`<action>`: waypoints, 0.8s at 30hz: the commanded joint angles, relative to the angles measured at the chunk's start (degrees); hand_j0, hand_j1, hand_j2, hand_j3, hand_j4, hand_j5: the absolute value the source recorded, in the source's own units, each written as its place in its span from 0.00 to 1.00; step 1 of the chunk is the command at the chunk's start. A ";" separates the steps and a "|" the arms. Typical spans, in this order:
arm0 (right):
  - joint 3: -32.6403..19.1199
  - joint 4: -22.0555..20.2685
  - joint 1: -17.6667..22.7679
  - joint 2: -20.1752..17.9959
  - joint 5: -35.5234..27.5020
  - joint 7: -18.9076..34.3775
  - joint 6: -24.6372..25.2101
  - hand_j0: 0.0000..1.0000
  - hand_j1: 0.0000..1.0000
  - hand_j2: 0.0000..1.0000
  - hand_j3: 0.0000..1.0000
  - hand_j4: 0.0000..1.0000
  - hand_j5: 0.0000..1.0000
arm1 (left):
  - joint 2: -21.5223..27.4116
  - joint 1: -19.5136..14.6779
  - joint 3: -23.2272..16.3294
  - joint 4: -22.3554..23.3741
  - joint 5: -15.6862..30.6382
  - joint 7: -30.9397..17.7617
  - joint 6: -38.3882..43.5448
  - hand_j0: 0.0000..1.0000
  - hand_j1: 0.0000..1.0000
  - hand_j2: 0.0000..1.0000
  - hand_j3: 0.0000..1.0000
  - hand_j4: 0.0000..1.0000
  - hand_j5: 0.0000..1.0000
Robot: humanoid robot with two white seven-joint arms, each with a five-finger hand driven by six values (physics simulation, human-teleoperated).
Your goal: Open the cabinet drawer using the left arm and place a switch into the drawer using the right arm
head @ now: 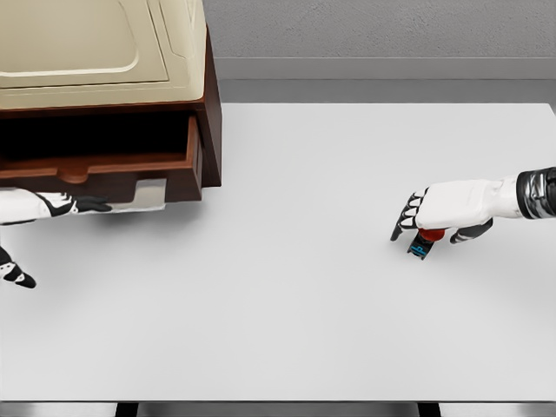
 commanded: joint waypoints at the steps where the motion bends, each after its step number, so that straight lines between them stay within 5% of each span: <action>1: -0.04 0.15 0.00 -0.16 -0.17 -0.01 0.12 0.85 0.85 0.85 0.85 0.85 0.85 | -0.48 3.09 -3.44 -1.47 2.90 -1.00 -5.16 1.00 1.00 1.00 1.00 1.00 1.00; 24: -0.31 0.15 0.00 -0.34 -0.26 -0.01 0.12 0.58 0.58 0.58 0.58 0.58 0.58 | 3.30 1.78 -4.93 -1.47 7.38 -1.00 -5.16 1.00 1.00 1.00 1.00 1.00 1.00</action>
